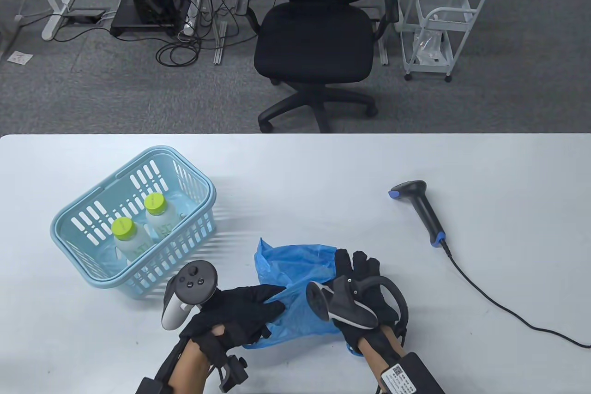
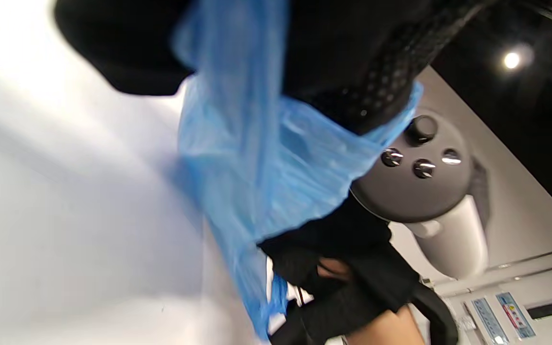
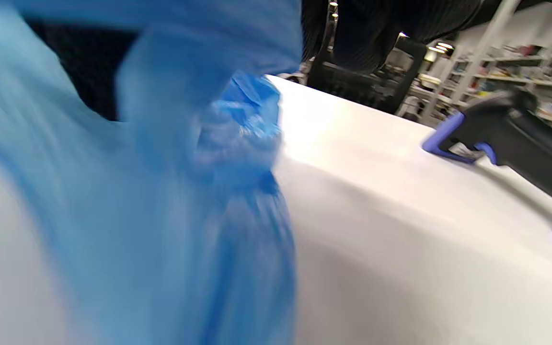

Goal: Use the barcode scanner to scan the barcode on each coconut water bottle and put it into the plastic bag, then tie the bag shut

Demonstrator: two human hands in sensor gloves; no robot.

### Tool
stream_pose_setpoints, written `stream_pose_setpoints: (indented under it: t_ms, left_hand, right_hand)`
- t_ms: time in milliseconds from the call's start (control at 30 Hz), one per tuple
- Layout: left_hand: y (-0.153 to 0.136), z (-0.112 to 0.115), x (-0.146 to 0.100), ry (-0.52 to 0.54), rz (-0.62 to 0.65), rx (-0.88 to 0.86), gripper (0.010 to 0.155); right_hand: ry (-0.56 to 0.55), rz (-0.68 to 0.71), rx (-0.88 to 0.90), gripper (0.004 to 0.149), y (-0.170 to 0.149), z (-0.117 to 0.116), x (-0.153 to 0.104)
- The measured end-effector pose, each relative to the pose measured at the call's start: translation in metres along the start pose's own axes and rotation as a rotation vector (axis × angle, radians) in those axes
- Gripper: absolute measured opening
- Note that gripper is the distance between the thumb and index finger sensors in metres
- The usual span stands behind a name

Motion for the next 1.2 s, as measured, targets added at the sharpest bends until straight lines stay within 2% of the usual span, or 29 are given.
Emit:
stream_pose_setpoints:
  t_ms: [67, 133, 200, 267, 300, 367, 400, 433, 467, 500, 567, 667, 700, 800, 867, 967, 1000, 1033, 1067, 1100, 1133, 1200]
  left_hand:
    - [0.000, -0.010, -0.005, 0.024, -0.016, 0.036, 0.049]
    - [0.000, -0.021, -0.010, 0.071, -0.031, 0.085, 0.049]
    - [0.005, -0.033, -0.016, 0.202, -0.061, 0.295, 0.050]
    - [0.014, -0.037, -0.022, 0.340, -0.069, 0.579, 0.055]
    - [0.023, -0.033, -0.026, 0.401, -0.047, 0.729, 0.060]
    - [0.038, -0.018, -0.029, 0.456, 0.031, 0.912, 0.070]
    - [0.050, -0.003, -0.030, 0.454, 0.124, 0.997, 0.070]
    - [0.057, 0.011, -0.030, 0.407, 0.200, 1.041, 0.067]
    - [0.067, 0.033, -0.028, 0.325, 0.312, 1.088, 0.060]
    - [0.070, 0.045, -0.026, 0.296, 0.329, 1.115, 0.049]
    - [0.065, 0.064, -0.012, 0.244, 0.219, 1.241, 0.040]
    - [0.044, 0.066, 0.009, 0.236, 0.076, 1.395, 0.038]
    - [0.033, 0.060, 0.015, 0.226, -0.036, 1.445, 0.038]
    - [0.015, 0.035, 0.021, 0.268, -0.233, 1.484, 0.042]
    - [0.001, 0.016, 0.021, 0.281, -0.358, 1.438, 0.064]
    - [-0.020, -0.011, 0.017, 0.312, -0.490, 1.443, 0.079]
    - [-0.024, -0.016, 0.015, 0.314, -0.496, 1.426, 0.079]
    - [-0.029, -0.025, 0.012, 0.301, -0.448, 1.345, 0.078]
    - [-0.032, -0.033, 0.008, 0.345, -0.426, 1.250, 0.078]
    - [-0.032, -0.040, 0.002, 0.393, -0.368, 1.110, 0.076]
    - [-0.029, -0.042, 0.000, 0.391, -0.279, 1.031, 0.073]
    - [-0.017, -0.042, -0.004, 0.429, -0.159, 0.936, 0.067]
  right_hand:
    - [-0.041, -0.069, 0.017, 0.064, -0.017, -0.003, 0.001]
    - [-0.075, -0.064, 0.049, 0.058, -0.024, -0.001, 0.000]
    - [-0.071, -0.035, 0.122, 0.055, -0.026, 0.000, -0.001]
    - [-0.068, 0.010, 0.200, 0.054, -0.023, 0.003, -0.001]
    - [-0.070, 0.018, 0.217, 0.056, -0.022, 0.005, 0.000]
    - [-0.065, 0.058, 0.243, 0.056, -0.020, 0.007, 0.001]
    - [-0.060, 0.077, 0.300, 0.056, -0.019, 0.007, 0.001]
    - [-0.044, 0.095, 0.346, 0.056, -0.019, 0.006, 0.001]
    - [-0.032, 0.147, 0.408, 0.056, -0.017, 0.006, 0.001]
    - [-0.039, 0.187, 0.472, 0.056, -0.016, 0.007, 0.001]
    - [-0.015, 0.300, 0.583, 0.056, -0.009, 0.007, -0.001]
    - [-0.008, 0.418, 0.668, 0.055, -0.002, 0.011, -0.006]
    - [-0.011, 0.460, 0.674, 0.054, 0.001, 0.013, -0.009]
    - [-0.009, 0.564, 0.691, 0.055, 0.010, 0.020, -0.016]
    - [0.009, 0.638, 0.710, 0.055, 0.018, 0.024, -0.020]
    - [0.041, 0.694, 0.677, 0.056, 0.028, 0.028, -0.026]
    - [0.046, 0.702, 0.664, 0.058, 0.029, 0.029, -0.028]
    - [0.060, 0.698, 0.654, 0.058, 0.027, 0.028, -0.029]
    - [0.068, 0.682, 0.640, 0.057, 0.024, 0.027, -0.029]
    - [0.071, 0.638, 0.601, 0.057, 0.019, 0.023, -0.027]
    - [0.077, 0.607, 0.569, 0.056, 0.015, 0.021, -0.026]
    - [0.102, 0.454, 0.443, 0.050, 0.001, 0.008, -0.017]
Point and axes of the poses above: the tracker on the back of each hand, its own y axis roughly to the thumb side, its own x axis roughly from the wrist to the fingertips, z = x × y, the point moved 5 cm from there along x, roughly from the wrist to the fingertips, and after that the axes turned 15 degrees about -x, right-handed, at the moved point
